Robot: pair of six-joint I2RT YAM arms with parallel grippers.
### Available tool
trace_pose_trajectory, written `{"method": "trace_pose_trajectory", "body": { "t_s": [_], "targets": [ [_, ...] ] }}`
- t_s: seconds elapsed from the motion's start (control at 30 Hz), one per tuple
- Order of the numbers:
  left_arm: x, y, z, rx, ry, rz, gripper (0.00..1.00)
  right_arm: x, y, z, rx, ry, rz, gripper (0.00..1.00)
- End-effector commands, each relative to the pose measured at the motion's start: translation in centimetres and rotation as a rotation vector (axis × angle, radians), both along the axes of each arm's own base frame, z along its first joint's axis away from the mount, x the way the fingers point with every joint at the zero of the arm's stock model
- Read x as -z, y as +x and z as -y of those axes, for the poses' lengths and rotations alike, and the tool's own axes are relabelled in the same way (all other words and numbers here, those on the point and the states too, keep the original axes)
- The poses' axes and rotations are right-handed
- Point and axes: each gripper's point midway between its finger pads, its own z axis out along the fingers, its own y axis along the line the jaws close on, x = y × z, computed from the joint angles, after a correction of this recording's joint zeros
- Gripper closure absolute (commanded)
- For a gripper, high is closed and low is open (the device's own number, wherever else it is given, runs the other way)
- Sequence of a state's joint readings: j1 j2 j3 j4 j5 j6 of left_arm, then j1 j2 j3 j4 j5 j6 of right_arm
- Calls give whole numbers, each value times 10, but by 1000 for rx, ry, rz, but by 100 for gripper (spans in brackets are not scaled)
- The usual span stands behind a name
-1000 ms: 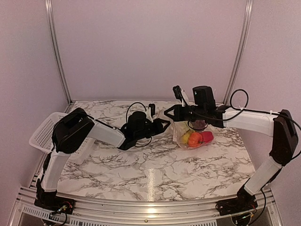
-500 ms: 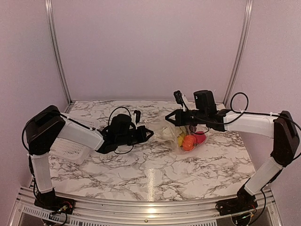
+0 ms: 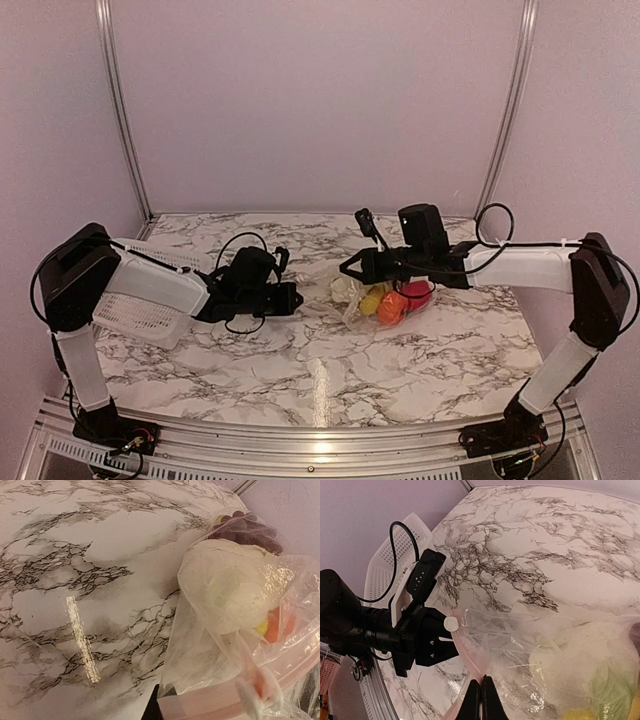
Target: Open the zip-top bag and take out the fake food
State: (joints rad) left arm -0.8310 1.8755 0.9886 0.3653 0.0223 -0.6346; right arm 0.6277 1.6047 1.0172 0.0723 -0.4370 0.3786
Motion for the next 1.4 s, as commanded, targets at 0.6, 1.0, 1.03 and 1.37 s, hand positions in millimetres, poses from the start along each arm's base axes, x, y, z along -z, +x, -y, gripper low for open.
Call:
{"method": "trace_pose_trajectory", "body": {
  "t_s": [0.6,1.0,1.03,1.37],
  "targets": [
    [-73,-45,-44,74,-156,283,60,-4,-20,-78,-123,99,-1,100],
    [-68,-37,3,192,-120,552,50,-14,-23,-88,-144,113,2,100],
    [-67,-36,6,211,-112,587,49,-15,-24,-88,-146,113,5,100],
    [-41,-19,27,340,107,835,44,-19,-27,-85,-151,101,8,100]
  ]
}}
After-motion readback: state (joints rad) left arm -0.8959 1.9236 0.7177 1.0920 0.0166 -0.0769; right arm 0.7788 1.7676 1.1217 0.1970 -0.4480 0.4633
